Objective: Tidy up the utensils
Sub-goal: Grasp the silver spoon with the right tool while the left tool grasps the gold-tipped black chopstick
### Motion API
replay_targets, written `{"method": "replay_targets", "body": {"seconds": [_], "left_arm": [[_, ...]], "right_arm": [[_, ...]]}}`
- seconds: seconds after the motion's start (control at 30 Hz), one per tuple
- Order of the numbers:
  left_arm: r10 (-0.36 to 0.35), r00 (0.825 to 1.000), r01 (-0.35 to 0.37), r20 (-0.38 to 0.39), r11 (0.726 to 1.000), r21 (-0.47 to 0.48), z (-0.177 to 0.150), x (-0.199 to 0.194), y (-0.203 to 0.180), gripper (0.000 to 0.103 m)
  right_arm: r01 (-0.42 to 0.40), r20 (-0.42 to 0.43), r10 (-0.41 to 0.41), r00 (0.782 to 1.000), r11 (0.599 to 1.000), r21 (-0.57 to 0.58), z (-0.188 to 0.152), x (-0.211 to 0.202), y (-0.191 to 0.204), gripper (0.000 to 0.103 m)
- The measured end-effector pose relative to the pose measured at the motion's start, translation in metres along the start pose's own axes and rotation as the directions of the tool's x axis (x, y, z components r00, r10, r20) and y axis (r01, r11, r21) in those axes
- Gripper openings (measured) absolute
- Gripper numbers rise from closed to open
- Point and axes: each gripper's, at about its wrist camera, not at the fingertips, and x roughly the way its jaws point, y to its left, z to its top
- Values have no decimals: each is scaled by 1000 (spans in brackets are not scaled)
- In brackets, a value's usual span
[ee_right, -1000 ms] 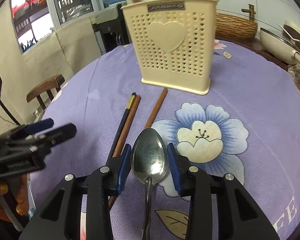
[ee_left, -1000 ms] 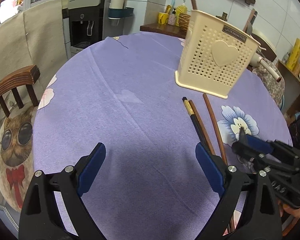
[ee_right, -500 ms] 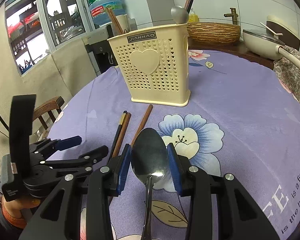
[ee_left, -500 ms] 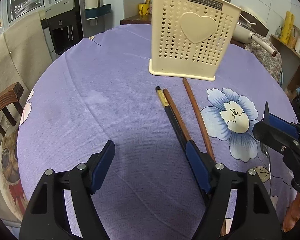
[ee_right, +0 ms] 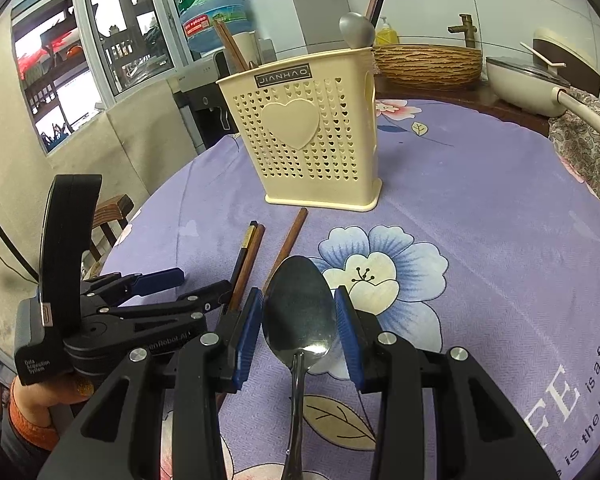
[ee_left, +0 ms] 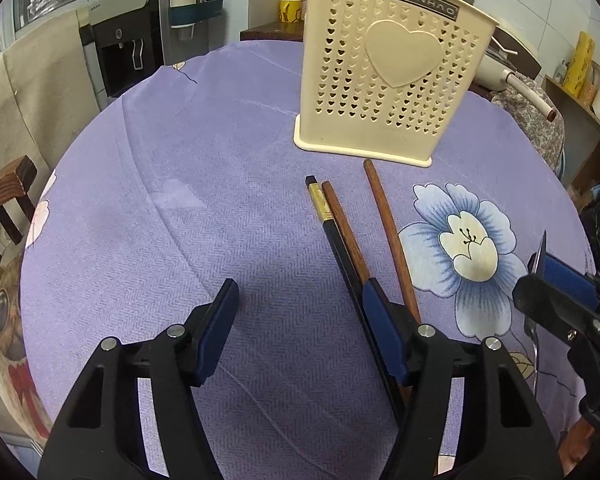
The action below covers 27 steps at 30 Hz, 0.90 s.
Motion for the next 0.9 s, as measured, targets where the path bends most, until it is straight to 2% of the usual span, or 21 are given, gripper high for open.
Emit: {"method": "replay_targets", "body": {"seconds": [0.4, 0.47, 0.63, 0.7, 0.9], "left_arm": [[45, 999, -45, -5, 998, 36, 16, 14, -8, 59], [50, 999, -50, -5, 998, 33, 18, 16, -7, 56], [73, 997, -72, -8, 997, 27, 27, 21, -2, 35], [78, 997, -77, -7, 997, 25, 29, 21, 2, 30], [90, 996, -89, -11, 996, 30, 32, 24, 0, 29]], "right_arm": [[1, -4, -2, 1000, 1000, -7, -1, 2, 1, 36], [5, -5, -5, 1000, 1000, -6, -1, 2, 1, 36], [17, -3, -17, 1000, 1000, -10, 1, 4, 0, 36], [23, 3, -23, 1000, 1000, -3, 2, 4, -2, 36], [23, 7, -23, 1000, 1000, 3, 3, 4, -2, 36]]}}
